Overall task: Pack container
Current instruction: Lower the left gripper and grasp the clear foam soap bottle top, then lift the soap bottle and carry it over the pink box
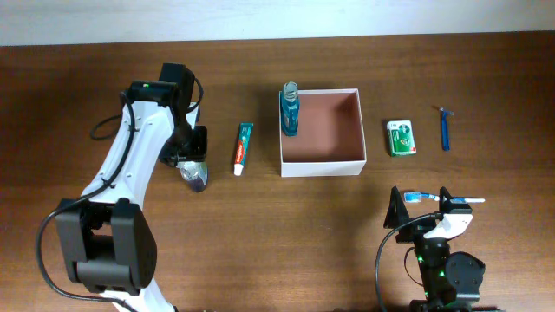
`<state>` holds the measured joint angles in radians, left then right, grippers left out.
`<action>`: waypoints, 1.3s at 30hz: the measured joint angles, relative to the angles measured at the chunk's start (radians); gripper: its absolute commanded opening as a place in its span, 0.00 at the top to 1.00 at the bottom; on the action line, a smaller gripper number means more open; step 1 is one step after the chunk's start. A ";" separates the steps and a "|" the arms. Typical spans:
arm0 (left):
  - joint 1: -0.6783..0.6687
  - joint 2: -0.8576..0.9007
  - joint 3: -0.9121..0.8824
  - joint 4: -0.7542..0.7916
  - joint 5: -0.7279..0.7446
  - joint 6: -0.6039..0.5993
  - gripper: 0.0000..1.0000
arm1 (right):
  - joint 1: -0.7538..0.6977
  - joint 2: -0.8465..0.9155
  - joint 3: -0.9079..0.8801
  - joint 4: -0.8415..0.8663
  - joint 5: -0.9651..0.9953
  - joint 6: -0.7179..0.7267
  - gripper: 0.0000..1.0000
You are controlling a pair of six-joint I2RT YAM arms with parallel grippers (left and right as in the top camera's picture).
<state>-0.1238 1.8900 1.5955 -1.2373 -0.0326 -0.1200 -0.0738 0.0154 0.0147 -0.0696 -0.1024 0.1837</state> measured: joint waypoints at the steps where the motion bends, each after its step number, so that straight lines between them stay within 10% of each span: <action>1: 0.000 0.000 0.003 -0.006 0.000 0.000 0.84 | 0.000 0.000 0.000 0.000 0.000 0.000 0.02; 26: -0.008 0.003 0.633 -0.093 0.066 -0.008 0.93 | 0.000 0.000 0.000 0.000 0.000 0.000 0.01; 39: -0.115 0.003 0.677 -0.013 0.079 -0.008 0.94 | 0.000 0.000 0.000 0.000 0.000 0.000 0.01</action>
<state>-0.2390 1.8935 2.2726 -1.2499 0.0460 -0.1280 -0.0738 0.0154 0.0147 -0.0696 -0.1024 0.1833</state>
